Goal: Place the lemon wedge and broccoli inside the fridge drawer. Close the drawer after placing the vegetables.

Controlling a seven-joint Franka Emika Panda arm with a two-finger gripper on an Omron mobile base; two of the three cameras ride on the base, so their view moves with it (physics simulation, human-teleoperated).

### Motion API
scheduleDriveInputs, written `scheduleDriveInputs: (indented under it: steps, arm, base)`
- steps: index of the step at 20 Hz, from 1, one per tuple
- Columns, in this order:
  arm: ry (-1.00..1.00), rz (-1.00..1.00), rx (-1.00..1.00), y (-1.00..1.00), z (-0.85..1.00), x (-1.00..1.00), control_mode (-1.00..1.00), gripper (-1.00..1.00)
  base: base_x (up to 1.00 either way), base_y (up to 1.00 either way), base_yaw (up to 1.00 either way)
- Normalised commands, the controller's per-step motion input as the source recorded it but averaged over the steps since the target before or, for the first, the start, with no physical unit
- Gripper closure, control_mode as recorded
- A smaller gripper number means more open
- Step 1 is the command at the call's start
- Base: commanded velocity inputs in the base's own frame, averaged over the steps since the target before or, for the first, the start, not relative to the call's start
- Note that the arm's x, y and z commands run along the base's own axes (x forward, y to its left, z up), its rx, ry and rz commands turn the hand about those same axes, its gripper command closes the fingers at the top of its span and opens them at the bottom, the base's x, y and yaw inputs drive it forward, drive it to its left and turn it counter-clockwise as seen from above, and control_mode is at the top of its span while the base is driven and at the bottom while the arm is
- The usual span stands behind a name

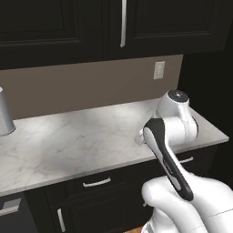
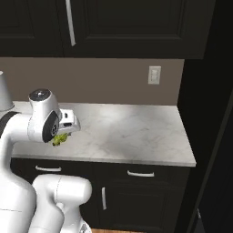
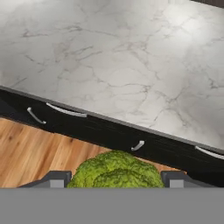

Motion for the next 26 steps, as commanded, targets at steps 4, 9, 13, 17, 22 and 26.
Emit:
scheduleDriveInputs:
  steps: [4, 9, 13, 17, 22, 26]
  arm:
    - [0.02, 0.00, 0.00, 0.02, 0.00, -0.01, -1.00, 1.00]
    - [-0.05, -0.02, 0.00, 0.00, 0.00, -0.21, 1.00, 1.00]
    - [0.00, 0.00, 0.00, 0.00, 0.00, 0.00, 1.00, 1.00]
    - [0.00, 0.00, 0.00, 0.00, 0.00, 0.00, 1.00, 1.00]
    - [0.00, 0.00, 0.00, 0.00, 0.00, 0.00, 1.00, 1.00]
    - [0.00, 0.00, 0.00, 0.00, 0.00, 0.00, 1.00, 1.00]
  base:
    - [0.00, 0.00, 0.00]
    - [-0.40, -0.05, -0.05]
    - [-1.00, -0.41, -0.25]
    - [-1.00, -0.70, -0.31]
    - [-0.92, -1.00, -0.23]
    - [-0.21, -1.00, -0.05]
